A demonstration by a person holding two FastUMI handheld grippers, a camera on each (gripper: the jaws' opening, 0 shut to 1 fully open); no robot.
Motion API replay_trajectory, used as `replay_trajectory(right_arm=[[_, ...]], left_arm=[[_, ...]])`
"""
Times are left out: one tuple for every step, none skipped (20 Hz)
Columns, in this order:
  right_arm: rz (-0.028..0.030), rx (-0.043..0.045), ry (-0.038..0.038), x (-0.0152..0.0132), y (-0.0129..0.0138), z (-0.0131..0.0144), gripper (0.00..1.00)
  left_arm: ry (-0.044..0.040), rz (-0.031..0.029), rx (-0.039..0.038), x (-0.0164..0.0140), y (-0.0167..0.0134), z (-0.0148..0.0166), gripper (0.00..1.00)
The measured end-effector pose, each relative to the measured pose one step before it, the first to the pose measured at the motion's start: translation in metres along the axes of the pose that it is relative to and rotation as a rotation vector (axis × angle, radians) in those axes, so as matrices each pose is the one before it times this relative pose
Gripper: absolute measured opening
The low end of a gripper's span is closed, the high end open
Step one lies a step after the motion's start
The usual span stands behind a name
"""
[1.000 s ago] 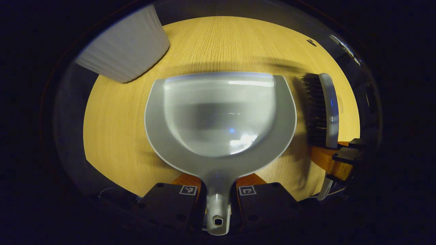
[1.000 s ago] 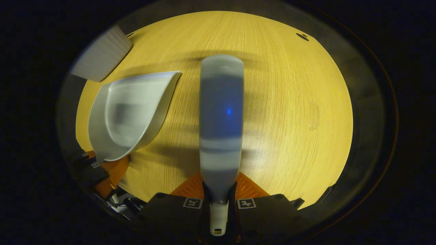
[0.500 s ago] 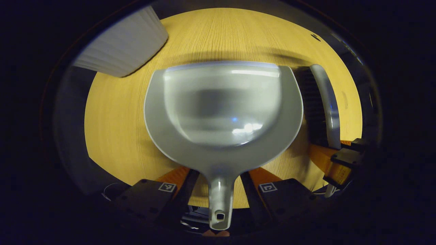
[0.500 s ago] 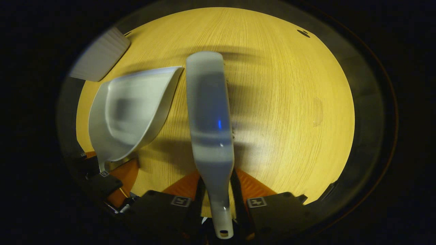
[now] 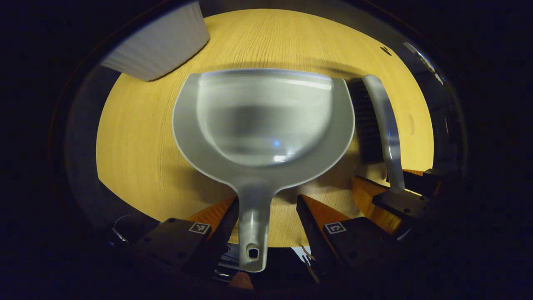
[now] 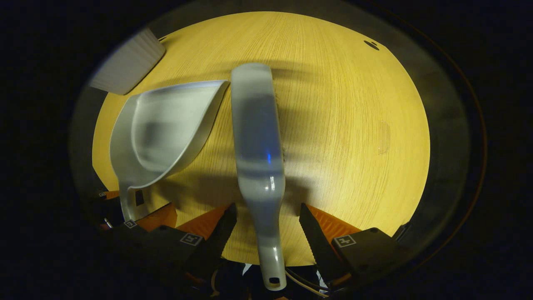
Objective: Pick up the small broom and dustpan from the desktop, sweep the trash into the dustpan with the broom, and then empty the trash into the garbage bin.
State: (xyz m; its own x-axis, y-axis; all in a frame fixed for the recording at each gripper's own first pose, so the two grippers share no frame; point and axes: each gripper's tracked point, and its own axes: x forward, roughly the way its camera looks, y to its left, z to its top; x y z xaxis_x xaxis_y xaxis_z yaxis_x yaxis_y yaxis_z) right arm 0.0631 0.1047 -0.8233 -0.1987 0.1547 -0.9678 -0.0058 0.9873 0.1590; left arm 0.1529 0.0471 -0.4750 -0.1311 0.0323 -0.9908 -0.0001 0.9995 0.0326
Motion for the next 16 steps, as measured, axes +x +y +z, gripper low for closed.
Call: replay_trajectory(right_arm=[[0.00255,-0.00039,-0.01004,-0.00382,0.00013,0.00069,0.95],[0.0026,0.00393,-0.0126,-0.004,0.00047,0.00102,0.97],[0.00239,0.00063,-0.0124,-0.00483,-0.00005,0.00039,0.97],[0.00043,-0.00111,-0.01696,-0.00489,-0.00068,0.00238,0.97],[-0.00261,-0.00181,-0.02102,-0.00545,-0.00028,0.00179,0.97],[-0.00429,-0.00122,-0.02894,-0.00635,-0.00079,0.00266,0.94],[-0.00431,-0.00195,-0.03214,-0.00831,-0.00088,0.00204,0.94],[0.0014,-0.00187,-0.03113,-0.00858,0.00059,0.00238,0.97],[0.00713,0.00094,-0.0364,-0.00989,0.00071,0.0022,0.97],[0.00922,0.00023,-0.04175,-0.01103,0.00083,0.00353,0.97],[0.00717,0.00366,-0.04477,-0.01179,0.00117,0.00216,0.97],[0.00615,0.00798,-0.03941,-0.01321,0.00152,0.00183,0.97],[0.004,0.00076,-0.0516,-0.01678,-0.00033,0.00422,0.94],[-0.008,-0.01681,-0.0572,-0.01682,-0.00039,0.00797,0.97],[-0.00715,-0.01898,-0.0572,-0.01774,-0.00012,0.00669,0.97],[-0.00681,-0.00972,-0.05224,-0.0163,0.0014,0.00902,0.97]], left_arm=[[-0.01445,0.00688,0.01261,-0.00553,0.00014,0.00191,0.82],[-0.02032,0.00542,0.0104,-0.005,-0.00016,0.00266,0.82],[-0.02545,0.00432,0.00847,-0.0051,-0.0001,0.00327,0.82],[-0.02654,0.00679,0.0062,-0.00477,0.00049,0.00252,0.82],[-0.03176,0.00674,0.00726,-0.00564,0.00109,0.00204,0.82],[-0.04056,0.00576,0.00641,-0.00736,0.00051,0.00175,0.83],[-0.0303,0.00495,0.01251,-0.00603,0.00112,-0.00004,0.82],[-0.02687,0.00007,0.01282,-0.00785,0.0013,-0.0014,0.82],[-0.03878,-0.00208,0.00475,-0.00887,0.00017,0.00061,0.82],[-0.06813,-0.0148,-0.00242,-0.00838,-0.0011,0.00529,0.82],[-0.06588,-0.01923,0.00107,-0.0119,-0.00154,0.00483,0.82],[-0.05612,-0.00716,0.00446,-0.01148,-0.00148,0.0025,0.82],[-0.04519,-0.00351,0.01483,-0.01116,-0.0006,0.00202,0.82],[-0.04801,0.00915,0.01149,-0.01299,0.00157,0.00171,0.82],[-0.04614,-0.00141,0.01114,-0.01217,0.00076,0.00468,0.82],[-0.03924,0.00297,0.00396,-0.01266,0.00039,0.00696,0.82]])
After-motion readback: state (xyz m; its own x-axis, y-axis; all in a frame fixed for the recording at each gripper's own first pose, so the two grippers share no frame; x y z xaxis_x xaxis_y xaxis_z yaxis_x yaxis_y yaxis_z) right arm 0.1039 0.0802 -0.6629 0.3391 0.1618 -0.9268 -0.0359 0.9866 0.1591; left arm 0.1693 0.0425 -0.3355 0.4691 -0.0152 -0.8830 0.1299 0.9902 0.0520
